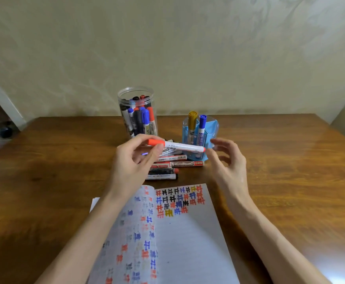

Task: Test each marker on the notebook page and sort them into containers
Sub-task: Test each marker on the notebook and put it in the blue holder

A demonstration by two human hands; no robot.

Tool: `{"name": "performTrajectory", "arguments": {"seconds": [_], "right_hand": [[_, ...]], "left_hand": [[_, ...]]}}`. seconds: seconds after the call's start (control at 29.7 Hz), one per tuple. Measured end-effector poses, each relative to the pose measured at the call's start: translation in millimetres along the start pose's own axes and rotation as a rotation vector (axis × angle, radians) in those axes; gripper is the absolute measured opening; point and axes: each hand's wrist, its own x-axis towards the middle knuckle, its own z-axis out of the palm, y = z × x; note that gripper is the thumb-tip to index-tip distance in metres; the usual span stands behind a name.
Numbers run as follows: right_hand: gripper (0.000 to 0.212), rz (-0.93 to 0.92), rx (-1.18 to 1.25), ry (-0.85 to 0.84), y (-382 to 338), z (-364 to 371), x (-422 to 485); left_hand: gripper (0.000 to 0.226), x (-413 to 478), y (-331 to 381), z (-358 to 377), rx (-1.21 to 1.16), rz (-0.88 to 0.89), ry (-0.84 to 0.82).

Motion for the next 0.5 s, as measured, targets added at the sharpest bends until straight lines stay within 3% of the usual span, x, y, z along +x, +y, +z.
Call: {"name": "performTrajectory", "arguments": {"seconds": [0.13, 0.2, 0.37, 0.5], "right_hand": [[0.089, 0.117, -0.017, -0.165, 2.1, -4.3, 7.0], [0.091, 0.107, 0.001, -0.202, 4.8, -2.0, 5.8], [0.078, 0.042, -0.029, -0.053, 13.2, 0.8, 2.7], [0.077, 0.053, -0.054, -0.073, 13.9, 0.6, 5.7]], "left_hand": [[0.016, 26.1, 11.4, 23.5, -0.068, 0.057, 0.013], [0.016, 36.8, 15.1, 35.3, -0.045, 0.096, 0.043], [0.020, 51.7, 24.2, 53.9, 0.058, 0.187, 0.096], [0.029, 59.6, 25.1, 61.6, 0.201, 0.269, 0.125]]}}
